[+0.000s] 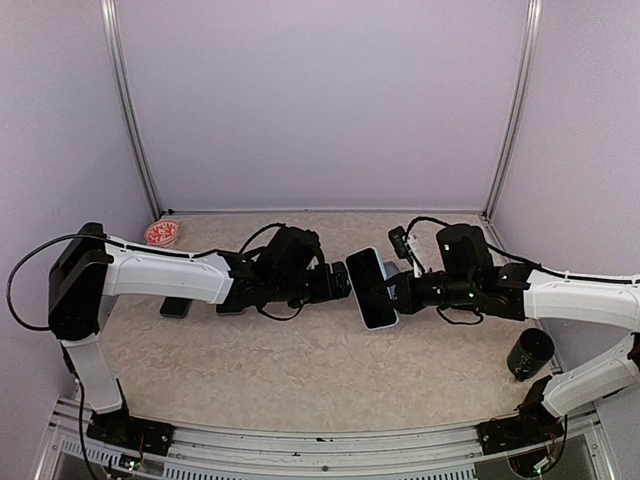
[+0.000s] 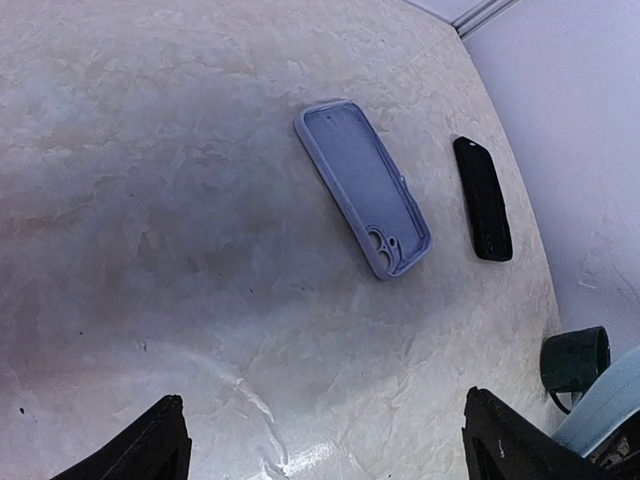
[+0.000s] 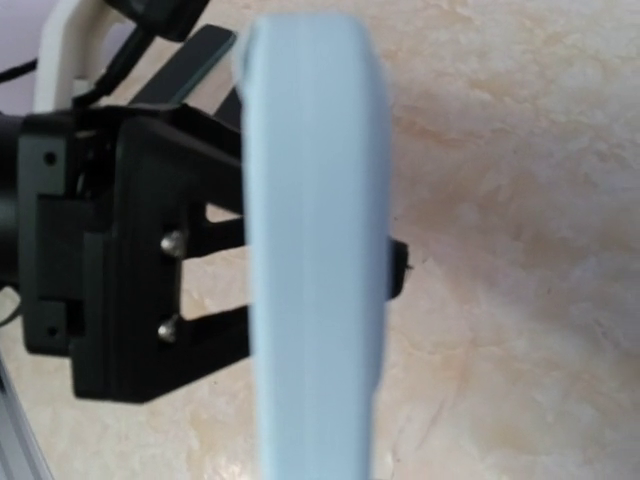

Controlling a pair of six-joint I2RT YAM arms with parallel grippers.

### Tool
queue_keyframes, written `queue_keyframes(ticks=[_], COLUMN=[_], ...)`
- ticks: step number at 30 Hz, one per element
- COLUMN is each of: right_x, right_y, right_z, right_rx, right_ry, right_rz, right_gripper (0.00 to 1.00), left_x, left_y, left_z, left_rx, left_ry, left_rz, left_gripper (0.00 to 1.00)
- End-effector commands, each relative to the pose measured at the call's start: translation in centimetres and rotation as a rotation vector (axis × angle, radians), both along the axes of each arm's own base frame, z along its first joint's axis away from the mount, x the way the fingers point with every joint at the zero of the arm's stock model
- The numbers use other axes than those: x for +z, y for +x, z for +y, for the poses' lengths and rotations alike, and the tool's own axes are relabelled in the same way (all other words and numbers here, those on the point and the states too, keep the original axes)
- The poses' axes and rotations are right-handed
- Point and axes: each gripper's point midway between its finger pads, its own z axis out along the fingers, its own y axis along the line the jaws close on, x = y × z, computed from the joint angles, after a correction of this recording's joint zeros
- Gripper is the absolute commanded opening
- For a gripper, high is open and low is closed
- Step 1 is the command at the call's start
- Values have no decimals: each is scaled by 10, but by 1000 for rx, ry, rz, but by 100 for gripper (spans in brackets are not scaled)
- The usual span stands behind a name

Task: Put the phone into the phone case
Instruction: Place the phone with the phone case at the center of the board.

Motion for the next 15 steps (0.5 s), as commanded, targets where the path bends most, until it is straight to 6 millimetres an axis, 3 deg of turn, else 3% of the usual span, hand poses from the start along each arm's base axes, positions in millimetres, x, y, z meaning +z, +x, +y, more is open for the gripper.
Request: queue_keyframes(ticks=[1,9,15], right_x=[30,37,44], right_y=[8,13,31], right_z=[0,-18,-55], right_rx=[-28,-91,-192], right_ry=[48,2,-21], right_rz=[-85,-109,-116], right_gripper=[0,0,0], left_x=[9,23,31], left_y=[-9,1,7], left_z=[-10,5,31], left_rx=[-42,-16,23], left_ry=[-17,-67,-76], left_rz=[-21,-27,-43], left_gripper=[93,93,99])
